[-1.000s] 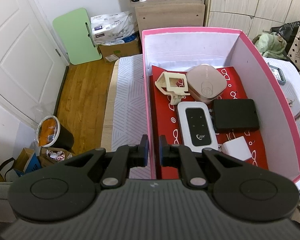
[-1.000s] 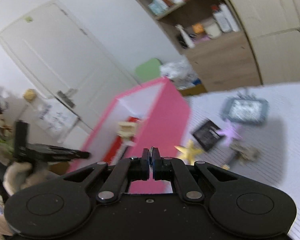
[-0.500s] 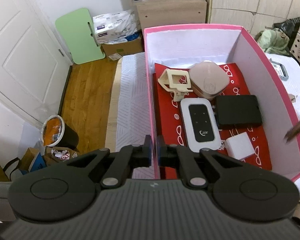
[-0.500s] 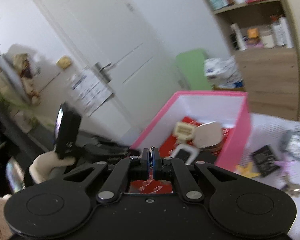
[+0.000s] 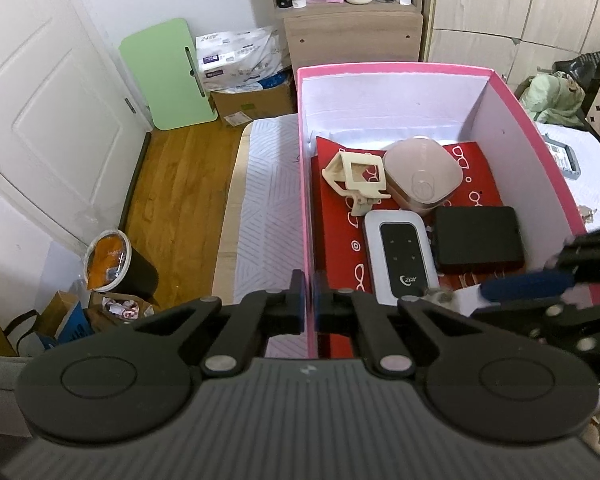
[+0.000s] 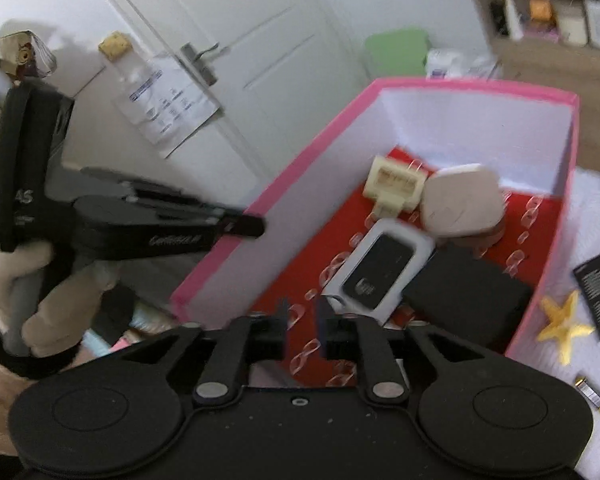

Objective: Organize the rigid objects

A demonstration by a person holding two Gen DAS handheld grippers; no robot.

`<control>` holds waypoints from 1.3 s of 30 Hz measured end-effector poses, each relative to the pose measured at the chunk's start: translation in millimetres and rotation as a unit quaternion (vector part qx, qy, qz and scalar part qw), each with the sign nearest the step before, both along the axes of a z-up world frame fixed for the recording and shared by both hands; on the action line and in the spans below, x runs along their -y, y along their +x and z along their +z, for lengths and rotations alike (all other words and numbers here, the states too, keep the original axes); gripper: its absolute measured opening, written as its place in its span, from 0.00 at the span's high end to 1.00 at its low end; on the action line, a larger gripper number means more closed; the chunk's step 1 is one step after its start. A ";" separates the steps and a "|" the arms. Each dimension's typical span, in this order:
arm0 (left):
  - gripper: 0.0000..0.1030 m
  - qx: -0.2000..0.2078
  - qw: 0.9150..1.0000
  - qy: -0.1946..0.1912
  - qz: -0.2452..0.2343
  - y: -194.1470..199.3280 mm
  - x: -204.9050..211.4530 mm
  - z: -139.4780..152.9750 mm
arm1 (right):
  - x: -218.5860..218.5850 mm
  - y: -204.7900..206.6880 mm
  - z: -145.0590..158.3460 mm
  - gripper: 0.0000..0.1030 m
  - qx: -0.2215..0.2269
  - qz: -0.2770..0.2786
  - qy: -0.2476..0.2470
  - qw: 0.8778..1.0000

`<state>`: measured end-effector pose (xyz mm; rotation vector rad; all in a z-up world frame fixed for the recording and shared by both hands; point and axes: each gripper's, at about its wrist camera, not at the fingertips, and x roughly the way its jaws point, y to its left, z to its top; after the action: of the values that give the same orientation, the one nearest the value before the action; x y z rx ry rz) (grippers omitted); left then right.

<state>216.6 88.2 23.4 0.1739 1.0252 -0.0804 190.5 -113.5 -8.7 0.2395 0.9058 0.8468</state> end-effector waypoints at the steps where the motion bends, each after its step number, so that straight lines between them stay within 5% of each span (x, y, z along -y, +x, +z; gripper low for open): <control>1: 0.97 -0.001 1.000 -0.002 0.001 0.2 -0.5 -0.4 | 6.7 -1.0 4.6 0.72 0.001 -0.003 0.012 1.000; 9: 0.97 0.007 1.000 -0.008 0.006 -2.6 0.0 3.9 | 86.5 -30.3 36.4 0.65 0.049 -0.110 0.029 0.992; 17: 0.97 0.009 1.000 -0.014 0.017 -1.4 -1.4 2.2 | 157.0 -47.2 11.9 0.62 0.029 -0.224 0.005 0.974; 25: 0.97 0.008 0.999 -0.015 0.029 0.7 -1.0 -2.4 | 171.8 -49.3 -11.5 0.62 0.056 -0.296 -0.110 0.947; 30: 0.97 0.019 0.998 -0.029 0.045 -8.1 -4.7 -4.6 | 167.9 -42.4 -27.2 0.58 0.069 -0.292 -0.158 0.941; 39: 0.97 0.013 0.997 -0.052 0.058 -5.9 -11.2 -7.8 | 132.4 -32.2 -52.5 0.57 0.053 -0.205 -0.150 0.966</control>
<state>210.7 99.3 15.7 0.0202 0.9998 -0.0254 158.3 -245.9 -61.2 0.1099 0.8334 0.3306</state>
